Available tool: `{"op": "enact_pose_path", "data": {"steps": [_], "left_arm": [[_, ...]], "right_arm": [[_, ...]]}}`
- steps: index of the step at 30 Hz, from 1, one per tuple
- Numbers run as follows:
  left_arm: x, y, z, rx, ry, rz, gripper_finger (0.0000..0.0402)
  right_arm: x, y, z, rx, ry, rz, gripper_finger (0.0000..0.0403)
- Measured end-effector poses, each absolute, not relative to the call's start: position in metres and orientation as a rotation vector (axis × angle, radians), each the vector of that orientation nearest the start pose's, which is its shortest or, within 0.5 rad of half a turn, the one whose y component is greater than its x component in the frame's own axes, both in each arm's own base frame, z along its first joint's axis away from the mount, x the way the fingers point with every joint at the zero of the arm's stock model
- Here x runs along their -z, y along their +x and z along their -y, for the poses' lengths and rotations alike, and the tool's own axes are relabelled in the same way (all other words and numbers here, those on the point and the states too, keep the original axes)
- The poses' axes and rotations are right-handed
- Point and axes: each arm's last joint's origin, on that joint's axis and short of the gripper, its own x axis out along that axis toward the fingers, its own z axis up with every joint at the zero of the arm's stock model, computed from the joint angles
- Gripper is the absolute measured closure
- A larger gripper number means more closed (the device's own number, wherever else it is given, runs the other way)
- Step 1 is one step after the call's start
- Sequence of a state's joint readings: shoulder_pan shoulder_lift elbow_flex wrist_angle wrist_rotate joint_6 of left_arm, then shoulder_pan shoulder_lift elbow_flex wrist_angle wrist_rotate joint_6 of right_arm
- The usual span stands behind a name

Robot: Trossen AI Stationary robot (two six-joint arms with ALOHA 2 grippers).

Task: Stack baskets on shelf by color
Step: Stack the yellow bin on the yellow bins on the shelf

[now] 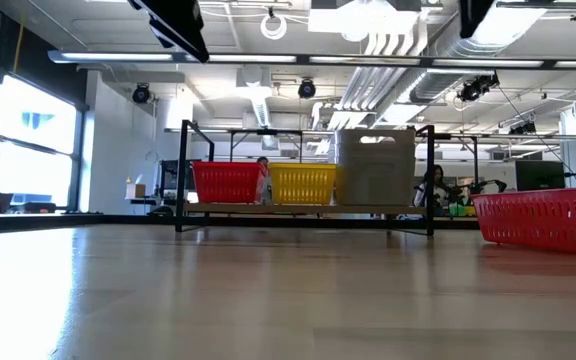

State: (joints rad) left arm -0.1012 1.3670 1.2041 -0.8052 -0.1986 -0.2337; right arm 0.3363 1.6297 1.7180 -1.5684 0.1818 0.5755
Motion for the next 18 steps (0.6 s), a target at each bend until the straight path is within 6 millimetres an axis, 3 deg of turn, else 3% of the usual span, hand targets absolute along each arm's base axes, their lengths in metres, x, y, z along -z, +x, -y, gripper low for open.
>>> {"op": "enact_pose_path", "data": {"steps": [18], "left_arm": [[-0.302,0.265,0.062,-0.102,-0.075,-0.940,0.0275]], "right_arm": [[-0.352,0.214,-0.186,0.260,0.161,-1.341,0.0269]]}}
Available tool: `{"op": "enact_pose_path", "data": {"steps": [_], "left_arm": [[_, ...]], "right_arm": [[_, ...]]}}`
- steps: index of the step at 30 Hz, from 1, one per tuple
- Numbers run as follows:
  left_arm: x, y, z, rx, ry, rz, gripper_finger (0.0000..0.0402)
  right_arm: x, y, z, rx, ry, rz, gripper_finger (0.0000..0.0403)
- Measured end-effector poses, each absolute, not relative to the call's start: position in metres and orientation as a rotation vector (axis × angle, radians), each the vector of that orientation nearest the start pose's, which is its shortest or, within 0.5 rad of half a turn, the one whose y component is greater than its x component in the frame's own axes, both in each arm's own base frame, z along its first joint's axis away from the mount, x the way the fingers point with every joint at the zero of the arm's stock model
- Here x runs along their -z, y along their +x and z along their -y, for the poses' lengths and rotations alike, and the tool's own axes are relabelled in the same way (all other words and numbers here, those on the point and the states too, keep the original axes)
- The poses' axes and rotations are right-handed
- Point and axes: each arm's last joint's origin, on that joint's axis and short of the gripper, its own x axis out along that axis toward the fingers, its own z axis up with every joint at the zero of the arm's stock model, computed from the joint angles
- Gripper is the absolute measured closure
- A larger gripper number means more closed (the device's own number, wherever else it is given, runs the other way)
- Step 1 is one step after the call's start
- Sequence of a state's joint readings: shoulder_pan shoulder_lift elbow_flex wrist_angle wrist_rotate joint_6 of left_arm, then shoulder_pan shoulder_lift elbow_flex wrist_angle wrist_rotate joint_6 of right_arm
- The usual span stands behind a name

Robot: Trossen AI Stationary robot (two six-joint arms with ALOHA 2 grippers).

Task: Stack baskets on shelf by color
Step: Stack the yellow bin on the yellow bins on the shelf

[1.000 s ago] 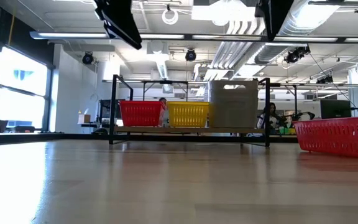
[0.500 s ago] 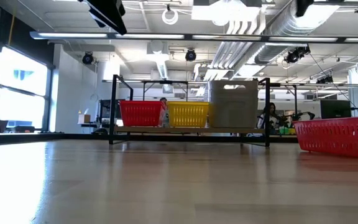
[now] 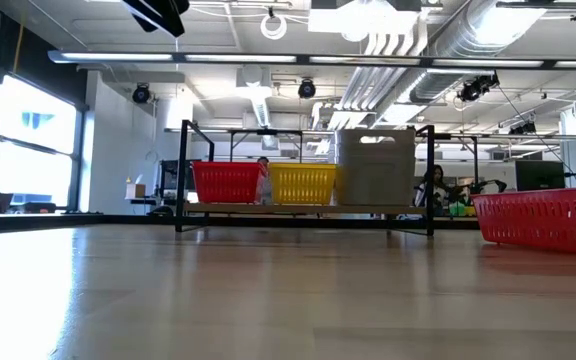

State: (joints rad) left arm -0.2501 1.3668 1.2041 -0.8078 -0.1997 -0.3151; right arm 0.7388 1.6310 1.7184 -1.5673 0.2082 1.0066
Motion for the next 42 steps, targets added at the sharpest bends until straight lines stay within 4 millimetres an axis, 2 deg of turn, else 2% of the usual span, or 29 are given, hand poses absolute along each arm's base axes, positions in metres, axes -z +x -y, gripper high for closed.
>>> {"op": "enact_pose_path", "data": {"steps": [7,16,28,42], "left_arm": [[-0.302,0.264,0.066,-0.099,-0.097,-0.940,0.0275],[-0.302,0.264,0.066,-0.103,-0.122,-0.941,0.0275],[-0.302,0.264,0.066,-0.101,-0.123,-0.941,0.0275],[-0.302,0.264,0.066,-0.101,-0.124,-0.941,0.0275]], "right_arm": [[-0.351,0.186,-0.216,0.279,0.202,-1.302,0.0269],[-0.330,0.170,-0.252,0.284,0.154,-1.338,0.0269],[-0.291,0.168,-0.291,0.279,0.073,-1.377,0.0269],[-0.228,0.178,-0.324,0.344,-0.026,-1.482,0.0269]]}}
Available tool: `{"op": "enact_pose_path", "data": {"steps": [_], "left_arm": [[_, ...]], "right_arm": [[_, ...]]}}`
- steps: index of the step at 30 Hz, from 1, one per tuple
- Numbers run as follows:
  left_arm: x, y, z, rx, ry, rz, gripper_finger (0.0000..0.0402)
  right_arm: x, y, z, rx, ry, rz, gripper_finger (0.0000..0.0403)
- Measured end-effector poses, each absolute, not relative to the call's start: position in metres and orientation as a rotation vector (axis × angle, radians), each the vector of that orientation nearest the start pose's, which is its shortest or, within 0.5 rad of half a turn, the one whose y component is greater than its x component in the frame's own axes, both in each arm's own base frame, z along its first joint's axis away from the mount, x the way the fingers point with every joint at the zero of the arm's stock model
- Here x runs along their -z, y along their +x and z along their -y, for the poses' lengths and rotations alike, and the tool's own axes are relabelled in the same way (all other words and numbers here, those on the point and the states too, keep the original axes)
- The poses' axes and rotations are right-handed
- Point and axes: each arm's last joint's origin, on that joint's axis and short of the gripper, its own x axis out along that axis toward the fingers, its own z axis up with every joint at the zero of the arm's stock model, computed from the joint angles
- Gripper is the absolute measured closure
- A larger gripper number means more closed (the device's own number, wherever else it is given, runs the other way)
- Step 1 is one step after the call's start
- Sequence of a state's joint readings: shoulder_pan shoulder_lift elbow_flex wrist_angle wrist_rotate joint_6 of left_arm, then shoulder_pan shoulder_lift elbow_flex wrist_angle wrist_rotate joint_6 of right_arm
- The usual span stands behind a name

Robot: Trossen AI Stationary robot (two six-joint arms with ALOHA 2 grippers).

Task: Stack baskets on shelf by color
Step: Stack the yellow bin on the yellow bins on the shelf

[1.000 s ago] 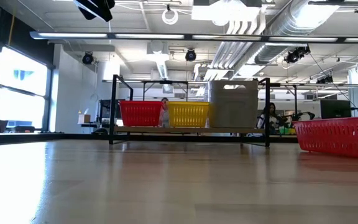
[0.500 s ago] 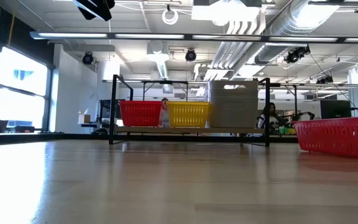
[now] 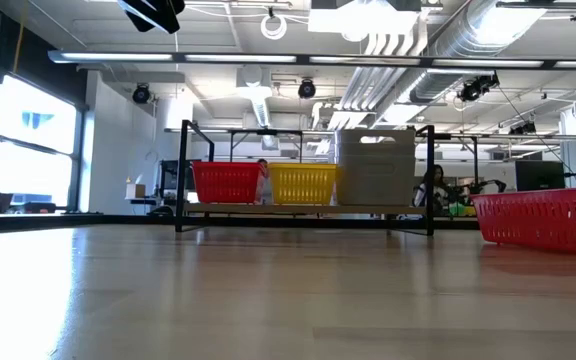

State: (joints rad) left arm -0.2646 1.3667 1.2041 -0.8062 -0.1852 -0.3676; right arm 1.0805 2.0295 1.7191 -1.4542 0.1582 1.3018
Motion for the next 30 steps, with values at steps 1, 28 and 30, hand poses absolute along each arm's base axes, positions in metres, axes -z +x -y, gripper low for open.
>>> {"op": "enact_pose_path", "data": {"steps": [1,28,30], "left_arm": [[-0.302,0.264,0.066,-0.101,-0.124,-0.941,0.0275],[-0.302,0.264,0.066,-0.101,-0.123,-0.941,0.0275],[-0.302,0.264,0.066,-0.101,-0.123,-0.941,0.0275]], "right_arm": [[-0.225,0.179,-0.325,0.352,-0.035,-1.488,0.0269],[-0.172,0.192,-0.325,0.585,-0.164,-1.559,0.0269],[-0.170,0.195,-0.324,0.594,-0.162,-1.561,0.0269]]}}
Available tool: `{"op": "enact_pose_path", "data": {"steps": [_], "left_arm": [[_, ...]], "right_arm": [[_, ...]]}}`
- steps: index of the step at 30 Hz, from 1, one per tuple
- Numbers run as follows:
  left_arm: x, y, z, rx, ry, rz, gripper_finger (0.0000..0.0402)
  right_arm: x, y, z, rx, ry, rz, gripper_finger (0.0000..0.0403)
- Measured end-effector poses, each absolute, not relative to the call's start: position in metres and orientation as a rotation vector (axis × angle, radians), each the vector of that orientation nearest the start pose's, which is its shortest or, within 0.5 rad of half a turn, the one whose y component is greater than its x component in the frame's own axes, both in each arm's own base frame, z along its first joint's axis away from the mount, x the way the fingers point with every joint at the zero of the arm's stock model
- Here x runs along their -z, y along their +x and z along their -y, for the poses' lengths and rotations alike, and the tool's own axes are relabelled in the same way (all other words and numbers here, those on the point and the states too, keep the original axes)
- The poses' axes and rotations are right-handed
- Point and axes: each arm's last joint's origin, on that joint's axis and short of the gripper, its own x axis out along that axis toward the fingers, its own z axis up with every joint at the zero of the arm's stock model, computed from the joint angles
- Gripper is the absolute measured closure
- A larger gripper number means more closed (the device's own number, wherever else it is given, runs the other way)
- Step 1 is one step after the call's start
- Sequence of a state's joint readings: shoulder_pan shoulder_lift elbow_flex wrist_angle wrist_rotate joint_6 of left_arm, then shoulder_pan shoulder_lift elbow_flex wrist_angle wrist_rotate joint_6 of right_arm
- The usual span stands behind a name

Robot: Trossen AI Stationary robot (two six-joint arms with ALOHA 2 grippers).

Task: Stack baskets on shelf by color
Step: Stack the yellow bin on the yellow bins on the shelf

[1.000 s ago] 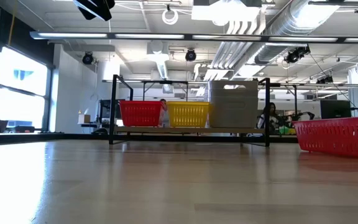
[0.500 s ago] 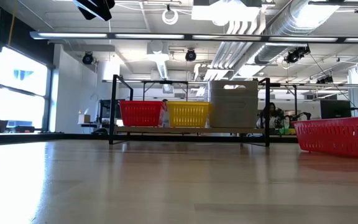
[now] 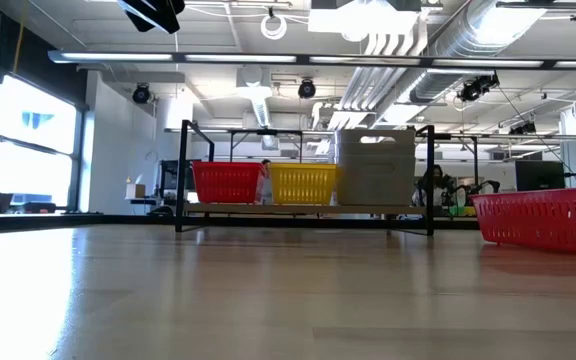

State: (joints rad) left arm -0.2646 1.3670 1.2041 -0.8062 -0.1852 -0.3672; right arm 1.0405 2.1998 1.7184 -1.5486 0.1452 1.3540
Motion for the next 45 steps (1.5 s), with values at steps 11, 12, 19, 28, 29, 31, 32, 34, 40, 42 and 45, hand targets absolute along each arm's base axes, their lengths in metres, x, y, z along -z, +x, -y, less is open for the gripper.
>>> {"op": "enact_pose_path", "data": {"steps": [11,12,19,28,29,31,32,34,40,42,45], "left_arm": [[-0.302,0.264,0.066,-0.099,-0.120,-0.942,0.0275],[-0.302,0.264,0.066,-0.099,-0.120,-0.942,0.0275],[-0.302,0.264,0.066,-0.099,-0.120,-0.942,0.0275],[-0.302,0.264,0.066,-0.099,-0.120,-0.942,0.0275],[-0.302,0.264,0.066,-0.099,-0.120,-0.942,0.0275],[-0.302,0.264,0.066,-0.099,-0.120,-0.942,0.0275],[-0.302,0.264,0.066,-0.099,-0.121,-0.942,0.0275],[-0.302,0.264,0.066,-0.099,-0.120,-0.942,0.0275],[-0.302,0.264,0.066,-0.099,-0.121,-0.942,0.0275],[-0.302,0.264,0.066,-0.100,-0.120,-0.942,0.0275],[-0.302,0.264,0.066,-0.100,-0.119,-0.942,0.0275]], "right_arm": [[-0.157,0.201,-0.325,0.600,-0.158,-1.581,0.0270],[-0.156,0.201,-0.325,0.597,-0.153,-1.584,0.0271],[-0.157,0.203,-0.324,0.602,-0.145,-1.596,0.0328],[-0.156,0.203,-0.325,0.584,-0.141,-1.608,0.0398],[-0.156,0.203,-0.325,0.579,-0.139,-1.614,0.0398],[-0.156,0.203,-0.326,0.564,-0.140,-1.620,0.0401],[-0.156,0.204,-0.326,0.552,-0.141,-1.622,0.0401],[-0.155,0.204,-0.327,0.540,-0.131,-1.626,0.0401],[-0.155,0.205,-0.330,0.514,-0.088,-1.650,0.0402],[-0.157,0.206,-0.332,0.504,-0.080,-1.644,0.0402],[-0.164,0.209,-0.335,0.485,-0.069,-1.611,0.0402]]}}
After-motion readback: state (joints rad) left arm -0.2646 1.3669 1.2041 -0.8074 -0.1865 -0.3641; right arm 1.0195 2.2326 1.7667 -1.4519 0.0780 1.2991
